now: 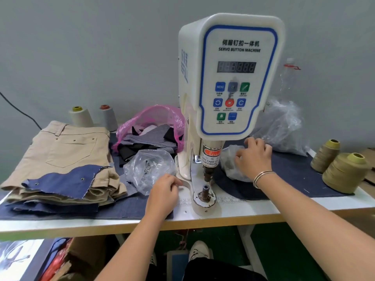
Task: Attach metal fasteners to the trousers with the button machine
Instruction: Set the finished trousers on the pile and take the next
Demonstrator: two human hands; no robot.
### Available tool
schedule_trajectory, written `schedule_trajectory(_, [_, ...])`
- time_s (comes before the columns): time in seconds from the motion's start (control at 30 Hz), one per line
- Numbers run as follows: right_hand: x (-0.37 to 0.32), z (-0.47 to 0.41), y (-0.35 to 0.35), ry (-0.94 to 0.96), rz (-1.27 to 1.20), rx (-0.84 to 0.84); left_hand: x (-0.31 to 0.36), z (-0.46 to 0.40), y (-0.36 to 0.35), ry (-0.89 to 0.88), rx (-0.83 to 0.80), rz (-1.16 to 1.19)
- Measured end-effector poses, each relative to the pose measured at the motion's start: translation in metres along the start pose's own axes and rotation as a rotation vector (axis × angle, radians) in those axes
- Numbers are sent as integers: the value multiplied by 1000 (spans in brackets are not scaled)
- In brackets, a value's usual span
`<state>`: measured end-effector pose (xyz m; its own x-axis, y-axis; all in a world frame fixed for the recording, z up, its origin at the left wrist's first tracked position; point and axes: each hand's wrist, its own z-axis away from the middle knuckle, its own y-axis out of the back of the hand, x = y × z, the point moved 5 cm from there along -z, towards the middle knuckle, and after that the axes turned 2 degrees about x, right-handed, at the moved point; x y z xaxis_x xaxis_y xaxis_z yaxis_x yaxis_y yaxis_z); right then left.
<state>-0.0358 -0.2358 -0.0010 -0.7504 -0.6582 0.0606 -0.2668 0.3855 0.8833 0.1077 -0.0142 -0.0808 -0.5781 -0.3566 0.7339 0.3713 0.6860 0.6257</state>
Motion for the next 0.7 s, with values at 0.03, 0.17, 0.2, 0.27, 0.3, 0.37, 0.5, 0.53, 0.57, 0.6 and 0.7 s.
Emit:
schedule_trajectory(0.03, [0, -6, -6, 11, 90, -89, -1, 0, 0, 7, 3, 12])
schedule_trajectory(0.17, [-3, -16, -26, 77, 237, -270, -1, -2, 3, 19, 13, 9])
schedule_trajectory(0.2, [-5, -16, -30, 96, 255, -280, -1, -2, 3, 19, 8, 6])
schedule_trajectory(0.27, [-11, -14, -35, 122, 287, -258, 0, -2, 3, 21, 6, 8])
schedule_trajectory(0.3, [-14, -12, -37, 127, 304, -243, 0, -2, 3, 23, 6, 11])
schedule_trajectory(0.37, [-19, -9, -38, 138, 333, -220, 0, -3, 4, 22, 9, 12])
schedule_trajectory(0.5, [-24, -6, -41, 174, 376, -221, 0, -2, 3, 15, 7, -19])
schedule_trajectory(0.53, [-23, -6, -42, 164, 370, -231, 1, -2, 2, 14, 7, -19])
schedule_trajectory(0.57, [-22, -6, -43, 152, 364, -240, 1, -2, 2, 14, 7, -18])
schedule_trajectory(0.6, [-22, -7, -43, 146, 357, -246, 1, -2, 2, 14, 7, -18])
schedule_trajectory(0.7, [-24, -7, -43, 160, 348, -259, 1, -3, 2, 18, 7, -21])
